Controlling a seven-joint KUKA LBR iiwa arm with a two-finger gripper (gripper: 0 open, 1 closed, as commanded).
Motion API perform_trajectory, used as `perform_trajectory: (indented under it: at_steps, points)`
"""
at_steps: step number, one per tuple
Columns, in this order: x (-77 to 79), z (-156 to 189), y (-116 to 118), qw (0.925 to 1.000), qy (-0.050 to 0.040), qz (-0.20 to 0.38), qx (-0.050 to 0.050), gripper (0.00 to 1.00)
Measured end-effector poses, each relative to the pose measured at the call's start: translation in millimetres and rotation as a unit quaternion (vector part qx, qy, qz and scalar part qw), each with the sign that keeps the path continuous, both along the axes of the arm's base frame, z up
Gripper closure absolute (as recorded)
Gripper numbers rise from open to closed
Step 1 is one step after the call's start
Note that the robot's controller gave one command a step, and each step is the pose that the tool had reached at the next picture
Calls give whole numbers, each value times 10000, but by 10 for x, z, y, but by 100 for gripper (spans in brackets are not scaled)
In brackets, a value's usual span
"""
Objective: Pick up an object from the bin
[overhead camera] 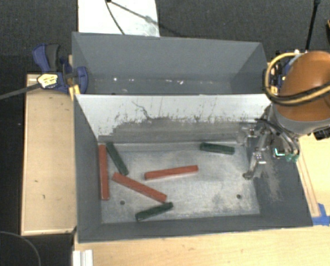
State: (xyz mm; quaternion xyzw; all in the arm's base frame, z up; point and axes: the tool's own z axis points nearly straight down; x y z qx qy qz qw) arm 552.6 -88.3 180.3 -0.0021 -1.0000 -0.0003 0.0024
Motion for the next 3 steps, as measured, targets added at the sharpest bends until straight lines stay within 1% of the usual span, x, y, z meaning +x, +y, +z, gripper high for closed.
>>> perform_trajectory:
  at_steps: [1,2,3]
  points:
    - [-70,-1079,987,9992,2,412,18,0]
    - [105,-1098,1720,9992,-51,396,21,0]
    - [102,-1096,1664,9993,-43,372,2,100]
